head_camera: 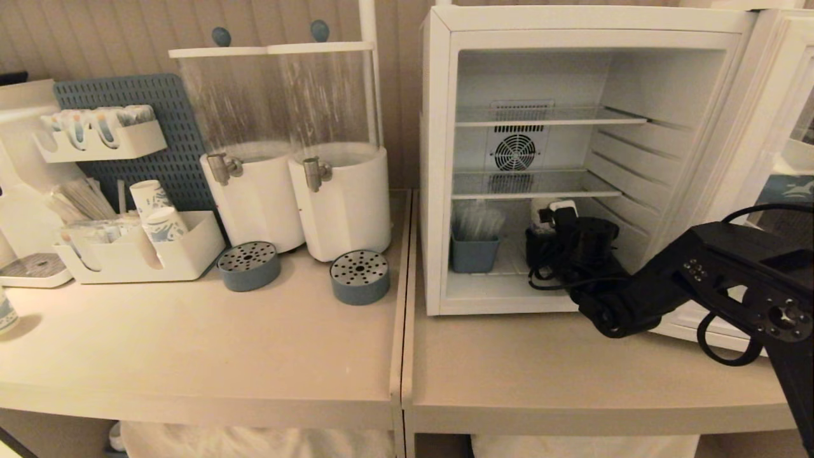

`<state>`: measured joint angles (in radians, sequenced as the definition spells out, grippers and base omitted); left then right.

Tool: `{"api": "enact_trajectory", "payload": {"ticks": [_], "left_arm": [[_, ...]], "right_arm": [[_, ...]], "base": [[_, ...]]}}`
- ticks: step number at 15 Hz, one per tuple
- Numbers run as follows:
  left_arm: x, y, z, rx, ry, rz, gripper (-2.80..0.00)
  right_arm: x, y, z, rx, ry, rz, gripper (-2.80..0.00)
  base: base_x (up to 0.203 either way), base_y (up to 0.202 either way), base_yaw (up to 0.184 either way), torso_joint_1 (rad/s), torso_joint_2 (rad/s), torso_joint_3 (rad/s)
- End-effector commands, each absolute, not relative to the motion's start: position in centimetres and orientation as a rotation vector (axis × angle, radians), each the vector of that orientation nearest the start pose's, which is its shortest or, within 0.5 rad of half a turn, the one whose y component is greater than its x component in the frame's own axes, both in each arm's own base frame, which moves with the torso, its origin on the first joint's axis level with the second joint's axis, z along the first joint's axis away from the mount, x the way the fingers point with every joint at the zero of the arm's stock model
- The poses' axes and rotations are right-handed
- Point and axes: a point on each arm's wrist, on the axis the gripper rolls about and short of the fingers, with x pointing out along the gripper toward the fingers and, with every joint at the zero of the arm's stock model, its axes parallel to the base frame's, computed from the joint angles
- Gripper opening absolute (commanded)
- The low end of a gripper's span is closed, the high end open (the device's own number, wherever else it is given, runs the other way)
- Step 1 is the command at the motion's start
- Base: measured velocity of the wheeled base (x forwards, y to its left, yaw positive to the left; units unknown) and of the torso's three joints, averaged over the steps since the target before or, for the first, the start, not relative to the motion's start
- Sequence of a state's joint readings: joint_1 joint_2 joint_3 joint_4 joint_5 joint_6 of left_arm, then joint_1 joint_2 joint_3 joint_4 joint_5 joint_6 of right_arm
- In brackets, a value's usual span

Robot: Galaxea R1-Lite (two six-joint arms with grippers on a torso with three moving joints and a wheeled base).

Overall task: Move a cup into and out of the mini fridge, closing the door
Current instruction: Put the paper cup in the freezer

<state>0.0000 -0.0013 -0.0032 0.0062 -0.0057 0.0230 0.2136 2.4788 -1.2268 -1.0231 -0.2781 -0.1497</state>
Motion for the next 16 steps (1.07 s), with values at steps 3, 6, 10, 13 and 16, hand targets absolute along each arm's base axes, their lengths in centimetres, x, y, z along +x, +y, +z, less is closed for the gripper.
{"api": "enact_trajectory", "payload": {"ticks": [3,6,10,13,16], "left_arm": [[-2.3,0.0,7.6,0.023,0.001,-0.005,-2.8],[-2.3,0.0,7.6,0.025,0.001,-0.006,-2.8],[-2.3,0.0,7.6,0.024,0.0,-0.006,-2.8],[-2.3,0.0,7.6,0.025,0.001,-0.006,-2.8],[-2.3,0.0,7.6,0.025,0.001,-0.006,-2.8]], "right_arm": [[45.4,9.3,1.4,-0.208,0.223,-0.047,0.0],[45.2,9.2,1.8,-0.207,0.219,-0.048,0.0],[42.6,8.7,3.3,-0.21,0.262,-0.034,0.0],[39.3,8.1,5.1,-0.179,0.292,0.018,0.0],[36.0,7.5,6.9,-0.134,0.306,0.06,0.0]], "base": [[0.0,0.0,0.0,0.0,0.0,0.0],[0.0,0.0,0.0,0.0,0.0,0.0],[0.0,0.0,0.0,0.0,0.0,0.0],[0.0,0.0,0.0,0.0,0.0,0.0],[0.0,0.0,0.0,0.0,0.0,0.0]]}}
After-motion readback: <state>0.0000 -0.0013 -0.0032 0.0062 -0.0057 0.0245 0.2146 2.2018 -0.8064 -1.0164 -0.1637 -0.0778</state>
